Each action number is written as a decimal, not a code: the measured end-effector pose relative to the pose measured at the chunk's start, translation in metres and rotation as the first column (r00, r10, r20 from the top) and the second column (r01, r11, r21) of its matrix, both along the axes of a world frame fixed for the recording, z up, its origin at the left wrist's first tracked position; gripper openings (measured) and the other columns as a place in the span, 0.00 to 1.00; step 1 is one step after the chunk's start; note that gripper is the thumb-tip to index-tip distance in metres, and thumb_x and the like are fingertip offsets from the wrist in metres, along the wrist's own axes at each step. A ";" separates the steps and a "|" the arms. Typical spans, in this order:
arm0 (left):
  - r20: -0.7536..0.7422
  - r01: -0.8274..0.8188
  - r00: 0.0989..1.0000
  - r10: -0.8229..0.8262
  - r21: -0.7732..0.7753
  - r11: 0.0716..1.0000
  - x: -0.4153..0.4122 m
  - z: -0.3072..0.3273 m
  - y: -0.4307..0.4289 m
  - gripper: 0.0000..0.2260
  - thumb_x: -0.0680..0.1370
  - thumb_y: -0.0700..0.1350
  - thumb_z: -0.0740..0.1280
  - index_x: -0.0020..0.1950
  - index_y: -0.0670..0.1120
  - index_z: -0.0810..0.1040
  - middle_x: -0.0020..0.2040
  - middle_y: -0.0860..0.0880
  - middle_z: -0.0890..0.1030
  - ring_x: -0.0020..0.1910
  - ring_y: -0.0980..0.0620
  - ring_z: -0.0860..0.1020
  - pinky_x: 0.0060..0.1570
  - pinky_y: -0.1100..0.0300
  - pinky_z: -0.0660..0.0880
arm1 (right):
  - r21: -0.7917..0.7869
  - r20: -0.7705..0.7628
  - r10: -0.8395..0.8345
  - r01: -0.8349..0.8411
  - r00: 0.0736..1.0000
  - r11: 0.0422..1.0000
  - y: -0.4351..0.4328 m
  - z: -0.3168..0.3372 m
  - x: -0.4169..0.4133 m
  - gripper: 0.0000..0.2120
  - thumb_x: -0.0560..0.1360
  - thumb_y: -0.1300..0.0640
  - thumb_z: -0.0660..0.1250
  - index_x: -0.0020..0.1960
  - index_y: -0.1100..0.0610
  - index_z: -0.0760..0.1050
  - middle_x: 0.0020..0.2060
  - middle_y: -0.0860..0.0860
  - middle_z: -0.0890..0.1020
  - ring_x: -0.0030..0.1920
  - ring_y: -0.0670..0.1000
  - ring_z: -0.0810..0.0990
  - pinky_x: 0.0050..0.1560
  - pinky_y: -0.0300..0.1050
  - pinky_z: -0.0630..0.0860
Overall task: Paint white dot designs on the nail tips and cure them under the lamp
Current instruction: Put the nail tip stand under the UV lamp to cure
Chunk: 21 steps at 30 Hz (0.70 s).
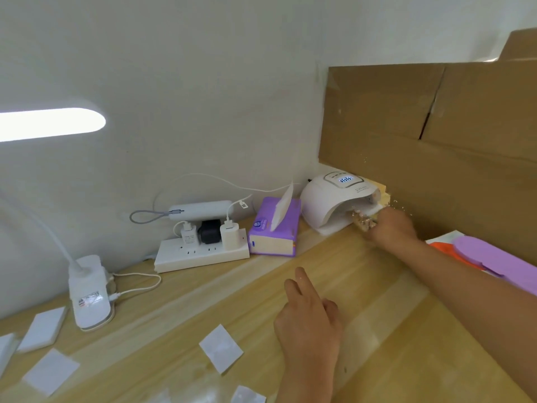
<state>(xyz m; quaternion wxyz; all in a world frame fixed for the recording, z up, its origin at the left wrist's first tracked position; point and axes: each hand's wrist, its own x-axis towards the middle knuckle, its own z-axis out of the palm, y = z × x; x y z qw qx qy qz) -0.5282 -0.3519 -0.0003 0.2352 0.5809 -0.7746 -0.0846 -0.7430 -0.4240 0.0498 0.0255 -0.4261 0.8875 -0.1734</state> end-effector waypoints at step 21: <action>0.063 0.088 0.994 -0.089 0.021 0.996 -0.004 0.000 -0.008 0.34 0.47 0.54 0.81 0.49 0.38 0.85 0.34 0.44 0.78 0.15 0.55 0.70 0.15 0.69 0.54 | -0.326 0.561 -0.044 0.270 0.827 0.906 -0.050 -0.024 -0.016 0.08 0.76 0.67 0.60 0.48 0.61 0.78 0.43 0.59 0.78 0.46 0.56 0.75 0.36 0.42 0.66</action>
